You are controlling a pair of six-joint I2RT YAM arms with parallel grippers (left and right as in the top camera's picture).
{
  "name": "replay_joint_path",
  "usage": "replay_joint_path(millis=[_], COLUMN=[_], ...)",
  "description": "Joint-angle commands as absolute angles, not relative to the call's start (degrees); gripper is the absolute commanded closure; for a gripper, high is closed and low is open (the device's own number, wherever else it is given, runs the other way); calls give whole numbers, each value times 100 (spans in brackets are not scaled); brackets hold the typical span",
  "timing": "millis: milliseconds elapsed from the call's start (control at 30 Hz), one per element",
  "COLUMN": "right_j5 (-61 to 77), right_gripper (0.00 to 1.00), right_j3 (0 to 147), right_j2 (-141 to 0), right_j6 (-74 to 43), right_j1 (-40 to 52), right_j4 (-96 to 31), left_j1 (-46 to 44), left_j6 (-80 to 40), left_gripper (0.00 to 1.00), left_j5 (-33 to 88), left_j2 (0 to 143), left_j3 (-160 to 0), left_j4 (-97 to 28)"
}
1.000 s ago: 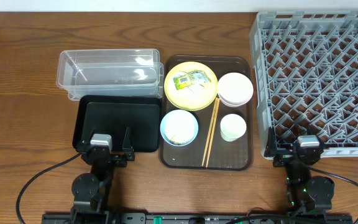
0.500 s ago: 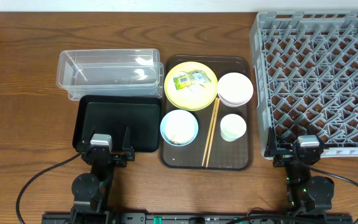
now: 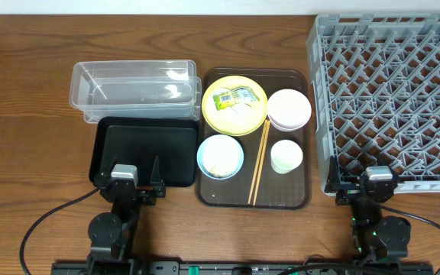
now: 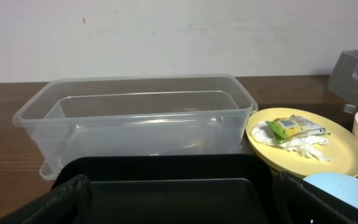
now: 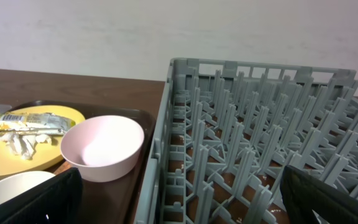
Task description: Sort waste into correct bins and load items into the dishwasher rack
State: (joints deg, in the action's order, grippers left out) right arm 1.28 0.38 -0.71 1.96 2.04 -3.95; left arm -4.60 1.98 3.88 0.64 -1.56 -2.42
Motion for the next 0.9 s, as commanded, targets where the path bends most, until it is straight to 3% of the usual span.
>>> replay_joint_path(millis=[0,400,867], right_j5=[143,-113,-172], right_gripper=[1,1,1], right_j3=[32,242,2635], right_j2=[-40,-261,-3247], right_j6=[222,-51,-165], right_j1=[148,148,148], right_j4=[-412,-545,-1802], left_j1=[-440,-440,-440], left_j6=[276,-331,-329], left_gripper=[5,5,5], left_j5=[384,384,519], left_j2=[71,639,4340], left_j3=[-23,-523,-3750], left_j4=[-375,-836,-3218])
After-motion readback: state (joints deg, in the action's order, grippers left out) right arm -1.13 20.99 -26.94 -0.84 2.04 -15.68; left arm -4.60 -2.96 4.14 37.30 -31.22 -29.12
